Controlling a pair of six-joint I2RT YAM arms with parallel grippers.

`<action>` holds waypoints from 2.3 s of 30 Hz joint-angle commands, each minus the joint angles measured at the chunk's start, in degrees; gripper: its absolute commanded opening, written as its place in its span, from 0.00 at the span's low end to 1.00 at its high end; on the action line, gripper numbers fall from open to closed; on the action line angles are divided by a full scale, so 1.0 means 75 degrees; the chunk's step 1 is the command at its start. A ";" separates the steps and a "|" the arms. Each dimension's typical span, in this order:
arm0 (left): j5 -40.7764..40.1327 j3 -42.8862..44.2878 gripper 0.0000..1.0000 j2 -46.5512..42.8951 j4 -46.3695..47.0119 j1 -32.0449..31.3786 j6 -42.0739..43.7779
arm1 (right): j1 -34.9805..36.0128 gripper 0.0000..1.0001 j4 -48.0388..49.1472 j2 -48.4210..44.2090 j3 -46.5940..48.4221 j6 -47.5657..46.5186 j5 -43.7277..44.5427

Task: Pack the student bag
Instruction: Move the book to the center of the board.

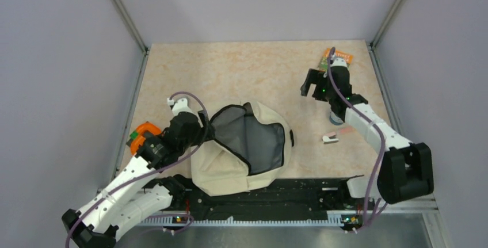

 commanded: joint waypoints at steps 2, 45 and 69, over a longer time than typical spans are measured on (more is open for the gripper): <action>-0.0607 0.1633 0.88 0.0078 -0.0018 0.0034 0.1139 | -0.1600 0.98 -0.0103 0.0900 0.0681 0.0087 -0.0876; 0.2033 0.1519 0.92 0.1052 0.2939 0.0704 0.1445 | -0.3527 0.64 0.0745 0.5291 0.3760 0.1480 -0.1673; 0.1774 0.1293 0.91 0.0905 0.2753 0.0748 0.1476 | -0.3489 0.49 0.1503 0.5905 0.3610 0.1890 -0.1899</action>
